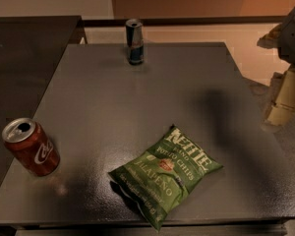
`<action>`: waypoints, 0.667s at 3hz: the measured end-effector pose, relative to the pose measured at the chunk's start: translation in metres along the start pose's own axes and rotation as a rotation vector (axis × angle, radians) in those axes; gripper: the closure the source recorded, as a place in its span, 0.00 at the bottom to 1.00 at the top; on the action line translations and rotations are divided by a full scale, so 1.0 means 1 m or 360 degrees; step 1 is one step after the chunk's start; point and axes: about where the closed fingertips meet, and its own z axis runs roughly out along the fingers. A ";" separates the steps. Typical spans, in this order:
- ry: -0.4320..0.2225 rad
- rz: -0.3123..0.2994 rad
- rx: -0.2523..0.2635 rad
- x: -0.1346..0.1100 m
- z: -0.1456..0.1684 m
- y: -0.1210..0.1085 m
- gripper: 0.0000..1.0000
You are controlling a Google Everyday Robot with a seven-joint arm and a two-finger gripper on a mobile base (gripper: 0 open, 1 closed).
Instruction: Move redbull can near green jalapeno chip bag
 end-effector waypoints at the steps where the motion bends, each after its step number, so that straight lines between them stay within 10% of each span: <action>1: 0.0000 0.0000 0.0000 0.000 0.000 0.000 0.00; 2: -0.0030 0.0009 -0.0019 -0.007 0.005 -0.003 0.00</action>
Offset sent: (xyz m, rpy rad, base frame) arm 0.0128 0.0125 -0.0107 0.0493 0.0399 0.0051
